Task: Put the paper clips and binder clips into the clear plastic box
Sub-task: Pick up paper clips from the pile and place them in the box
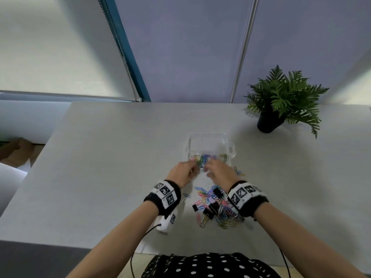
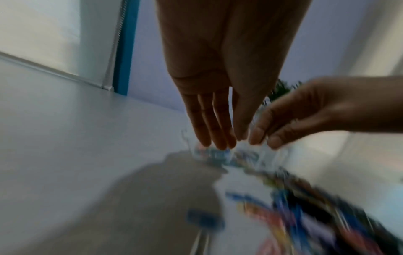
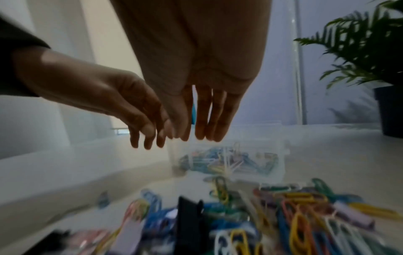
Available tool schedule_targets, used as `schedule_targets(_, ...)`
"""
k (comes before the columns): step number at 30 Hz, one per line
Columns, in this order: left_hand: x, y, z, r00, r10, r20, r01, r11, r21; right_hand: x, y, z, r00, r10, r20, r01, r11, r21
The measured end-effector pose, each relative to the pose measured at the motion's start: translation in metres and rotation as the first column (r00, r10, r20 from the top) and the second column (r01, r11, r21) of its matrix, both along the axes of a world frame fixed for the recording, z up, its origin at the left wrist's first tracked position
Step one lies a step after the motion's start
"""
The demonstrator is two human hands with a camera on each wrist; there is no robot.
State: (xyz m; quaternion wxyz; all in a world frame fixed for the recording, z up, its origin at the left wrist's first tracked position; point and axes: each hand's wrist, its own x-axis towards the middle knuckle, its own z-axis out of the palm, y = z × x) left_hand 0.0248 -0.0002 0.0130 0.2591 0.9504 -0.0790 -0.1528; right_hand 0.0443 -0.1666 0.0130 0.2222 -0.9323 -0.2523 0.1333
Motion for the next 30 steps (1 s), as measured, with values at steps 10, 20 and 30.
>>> schedule_targets(10, -0.036, -0.018, -0.027, 0.986, 0.057, -0.154, -0.037, 0.990, 0.133, -0.036, 0.008, -0.022, 0.977, 0.163, 0.141, -0.129, 0.967, -0.221)
schedule_targets(20, -0.037, 0.012, -0.022, 0.965, 0.147, -0.218, -0.157, 0.987, -0.028, -0.043, 0.014, -0.037, 0.989, 0.151, 0.004, -0.143, 0.948, -0.285)
schedule_targets(30, -0.018, 0.028, 0.000, 0.946, 0.222, -0.237, -0.280, 0.927, -0.248, -0.029, 0.004, -0.035, 0.972, 0.177, -0.157, -0.195, 0.975, -0.108)
